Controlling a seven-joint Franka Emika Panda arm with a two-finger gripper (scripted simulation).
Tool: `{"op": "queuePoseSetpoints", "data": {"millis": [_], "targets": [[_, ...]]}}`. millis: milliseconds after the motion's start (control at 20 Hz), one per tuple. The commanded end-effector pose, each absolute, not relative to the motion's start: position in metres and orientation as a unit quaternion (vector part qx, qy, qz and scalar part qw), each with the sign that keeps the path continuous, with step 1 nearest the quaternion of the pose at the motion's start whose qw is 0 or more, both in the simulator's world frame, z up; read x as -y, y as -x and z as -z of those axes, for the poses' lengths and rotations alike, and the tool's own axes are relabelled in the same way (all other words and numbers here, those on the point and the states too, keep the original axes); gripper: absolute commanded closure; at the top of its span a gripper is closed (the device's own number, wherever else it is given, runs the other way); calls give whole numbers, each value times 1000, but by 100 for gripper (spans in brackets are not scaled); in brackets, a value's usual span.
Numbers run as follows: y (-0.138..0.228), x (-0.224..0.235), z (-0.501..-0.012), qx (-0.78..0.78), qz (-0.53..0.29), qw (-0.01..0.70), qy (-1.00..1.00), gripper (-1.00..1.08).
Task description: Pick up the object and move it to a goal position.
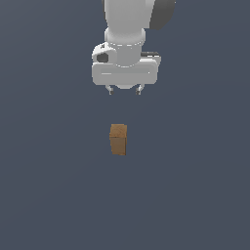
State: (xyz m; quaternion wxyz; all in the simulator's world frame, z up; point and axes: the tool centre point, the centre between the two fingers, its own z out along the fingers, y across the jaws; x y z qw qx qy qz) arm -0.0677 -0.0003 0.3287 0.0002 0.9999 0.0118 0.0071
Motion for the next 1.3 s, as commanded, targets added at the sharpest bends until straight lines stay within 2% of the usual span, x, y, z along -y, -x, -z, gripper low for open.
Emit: {"op": "queuePoseSetpoints", "data": {"millis": [0, 350, 900, 1250], "targets": [[67, 1, -326, -11, -7, 0, -1000, -92], [54, 6, -302, -4, -6, -1, -1000, -92], [24, 22, -223, 17, -1, -1, -1000, -92], [17, 28, -196, 23, 0, 0, -1000, -92]]}}
